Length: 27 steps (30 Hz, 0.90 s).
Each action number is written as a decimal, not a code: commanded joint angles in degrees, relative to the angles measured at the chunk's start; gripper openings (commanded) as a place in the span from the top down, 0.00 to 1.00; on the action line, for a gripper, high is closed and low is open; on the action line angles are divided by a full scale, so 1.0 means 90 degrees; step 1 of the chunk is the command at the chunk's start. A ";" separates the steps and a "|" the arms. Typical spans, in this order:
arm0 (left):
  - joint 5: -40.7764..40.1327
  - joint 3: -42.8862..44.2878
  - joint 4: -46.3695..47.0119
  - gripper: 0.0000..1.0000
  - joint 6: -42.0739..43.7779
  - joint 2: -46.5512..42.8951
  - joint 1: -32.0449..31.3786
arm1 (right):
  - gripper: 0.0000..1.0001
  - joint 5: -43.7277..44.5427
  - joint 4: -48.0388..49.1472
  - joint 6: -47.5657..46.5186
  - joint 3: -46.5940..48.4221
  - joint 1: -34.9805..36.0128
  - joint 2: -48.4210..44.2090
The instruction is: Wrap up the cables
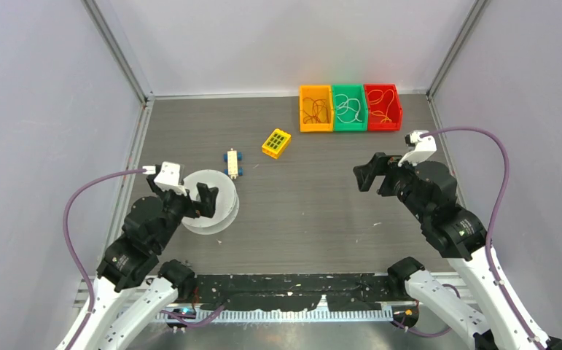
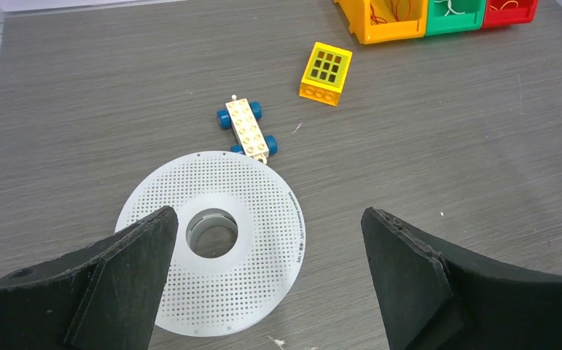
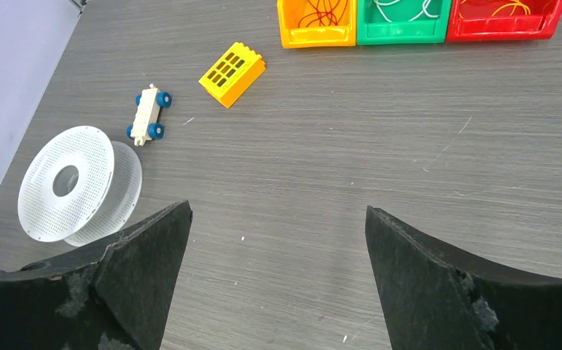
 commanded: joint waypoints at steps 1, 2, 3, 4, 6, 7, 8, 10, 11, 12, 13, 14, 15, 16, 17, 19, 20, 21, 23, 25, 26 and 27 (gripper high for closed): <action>-0.0056 -0.0004 0.0431 0.00 0.0153 0.0022 -0.0006 | 0.05 -0.0051 0.0483 0.0051 -0.0018 0.0025 -0.0012; -0.0061 -0.0004 0.0432 0.00 0.0163 0.0036 -0.0007 | 0.05 -0.0073 0.0558 0.0060 -0.0040 0.0026 -0.0008; -0.0061 0.0000 0.0419 0.00 0.0168 0.0050 -0.0003 | 0.05 -0.0084 0.0585 0.0086 -0.0068 0.0026 -0.0006; -0.0053 0.0006 0.0414 0.01 0.0172 0.0058 -0.0006 | 0.05 -0.0096 0.0630 0.0107 -0.0079 0.0022 -0.0004; -0.0056 0.0012 0.0412 0.01 0.0182 0.0067 -0.0007 | 0.05 -0.0103 0.0681 0.0176 -0.0122 0.0026 0.0008; -0.0052 0.0009 0.0412 0.01 0.0185 0.0059 -0.0007 | 0.05 -0.0094 0.0725 0.0201 -0.0164 0.0026 0.0007; -0.0060 -0.0010 0.0419 0.01 0.0192 0.0059 0.0000 | 0.05 -0.0060 0.0756 0.0229 -0.0196 0.0026 0.0002; -0.0101 -0.0050 0.0457 0.01 0.0202 0.0059 -0.0007 | 0.05 0.0034 0.0834 0.0293 -0.0316 0.0027 -0.0015; -0.0125 -0.0058 0.0469 0.01 0.0202 0.0087 -0.0005 | 0.05 0.0063 0.0831 0.0318 -0.0364 0.0027 -0.0018; -0.0147 -0.0061 0.0470 0.01 0.0211 0.0118 -0.0006 | 0.05 0.0092 0.0829 0.0358 -0.0398 0.0027 -0.0025; -0.0162 -0.0058 0.0462 0.02 0.0212 0.0147 -0.0002 | 0.05 0.0123 0.0827 0.0389 -0.0415 0.0031 -0.0058; -0.0186 -0.0038 0.0466 0.02 0.0212 0.0203 -0.0006 | 0.05 0.0151 0.0852 0.0454 -0.0472 0.0029 -0.0074; -0.0238 -0.0032 0.0447 0.03 0.0212 0.0248 -0.0006 | 0.05 0.0243 0.0965 0.0491 -0.0515 0.0027 -0.0138; -0.0306 -0.0019 0.0426 0.03 0.0189 0.0324 -0.0007 | 0.05 0.0309 0.1067 0.0575 -0.0648 0.0027 -0.0183; -0.0373 0.0007 0.0369 0.04 0.0176 0.0393 -0.0008 | 0.05 0.0556 0.1302 0.0752 -0.0731 0.0027 -0.0294; -0.0517 0.0097 0.0199 0.05 0.0196 0.0580 -0.0008 | 0.05 0.0998 0.1641 0.1071 -0.0989 0.0027 -0.0369; -0.0616 0.0164 0.0091 0.05 0.0201 0.0682 -0.0008 | 0.05 0.1082 0.1846 0.1122 -0.1138 0.0027 -0.0388; -0.0695 0.0235 -0.0007 0.05 0.0207 0.0809 -0.0003 | 0.05 0.1130 0.1937 0.1167 -0.1258 0.0031 -0.0386; -0.0762 0.0343 -0.0168 0.06 0.0199 0.0966 -0.0007 | 0.05 0.0894 0.2255 0.1140 -0.1476 0.0027 -0.0296; -0.0721 0.0447 -0.0319 0.06 0.0099 0.1060 -0.0007 | 0.05 0.0548 0.2822 0.1093 -0.1749 0.0027 -0.0085; -0.0643 0.0463 -0.0373 0.06 0.0050 0.1081 -0.0007 | 0.05 0.0438 0.3293 0.1089 -0.1847 0.0027 0.0120; -0.0567 0.0442 -0.0407 0.07 0.0022 0.1072 0.0000 | 0.04 0.0435 0.3525 0.1076 -0.1958 0.0019 0.0269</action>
